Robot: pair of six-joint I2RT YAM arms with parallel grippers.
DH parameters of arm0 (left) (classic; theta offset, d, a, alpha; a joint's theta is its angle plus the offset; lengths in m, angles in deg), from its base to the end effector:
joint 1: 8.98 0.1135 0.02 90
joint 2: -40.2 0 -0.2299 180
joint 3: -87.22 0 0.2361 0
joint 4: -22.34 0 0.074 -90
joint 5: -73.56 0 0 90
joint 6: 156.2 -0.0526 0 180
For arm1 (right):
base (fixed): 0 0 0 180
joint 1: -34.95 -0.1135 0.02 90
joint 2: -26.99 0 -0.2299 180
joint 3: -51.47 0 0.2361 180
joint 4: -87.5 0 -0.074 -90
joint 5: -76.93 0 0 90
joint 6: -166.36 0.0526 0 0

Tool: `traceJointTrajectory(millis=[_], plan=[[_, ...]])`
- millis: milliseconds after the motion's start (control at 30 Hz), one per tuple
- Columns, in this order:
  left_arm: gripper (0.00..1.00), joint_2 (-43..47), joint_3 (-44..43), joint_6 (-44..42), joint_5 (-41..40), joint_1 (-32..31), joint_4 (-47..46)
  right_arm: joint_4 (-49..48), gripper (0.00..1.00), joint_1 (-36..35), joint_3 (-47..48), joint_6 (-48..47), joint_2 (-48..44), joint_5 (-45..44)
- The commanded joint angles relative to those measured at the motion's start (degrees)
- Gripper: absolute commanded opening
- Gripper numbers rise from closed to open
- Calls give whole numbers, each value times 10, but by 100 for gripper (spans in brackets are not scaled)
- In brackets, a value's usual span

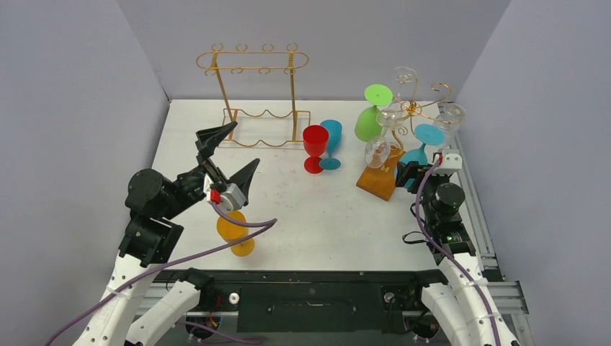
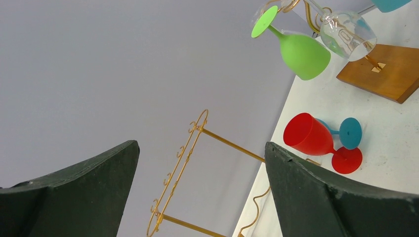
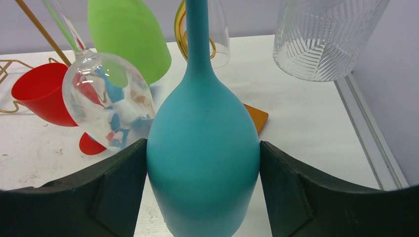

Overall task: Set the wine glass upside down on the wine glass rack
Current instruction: Turn the wine glass upside down at the wine rack.

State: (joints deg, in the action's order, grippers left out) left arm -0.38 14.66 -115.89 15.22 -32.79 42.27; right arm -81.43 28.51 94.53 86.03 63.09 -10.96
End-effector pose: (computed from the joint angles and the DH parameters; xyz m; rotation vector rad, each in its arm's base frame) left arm 0.1369 -0.0906 0.4129 1.1550 0.7772 0.0006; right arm 0.1934 0.0238 0.2685 0.0182 1.6480 0.2450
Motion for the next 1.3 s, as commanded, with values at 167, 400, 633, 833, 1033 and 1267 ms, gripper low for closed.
traceJointTrajectory(millis=[167,400,633,833,1033,1267], plan=[[96,-9,-6,26,-20,1,2,-19,77,-2,-17,58,5,-32],[96,-53,-43,101,-54,1,13,27,78,-4,-10,79,0,-30],[96,-147,-126,172,-33,1,48,56,79,-6,-25,93,-33,-43],[99,-276,-251,228,-9,-15,83,59,79,-7,-30,103,-40,-43],[100,-407,-395,282,-26,-30,119,74,79,-9,-42,115,-51,-26],[100,-513,-540,282,-43,-108,174,77,80,-10,-57,123,-65,-18]])
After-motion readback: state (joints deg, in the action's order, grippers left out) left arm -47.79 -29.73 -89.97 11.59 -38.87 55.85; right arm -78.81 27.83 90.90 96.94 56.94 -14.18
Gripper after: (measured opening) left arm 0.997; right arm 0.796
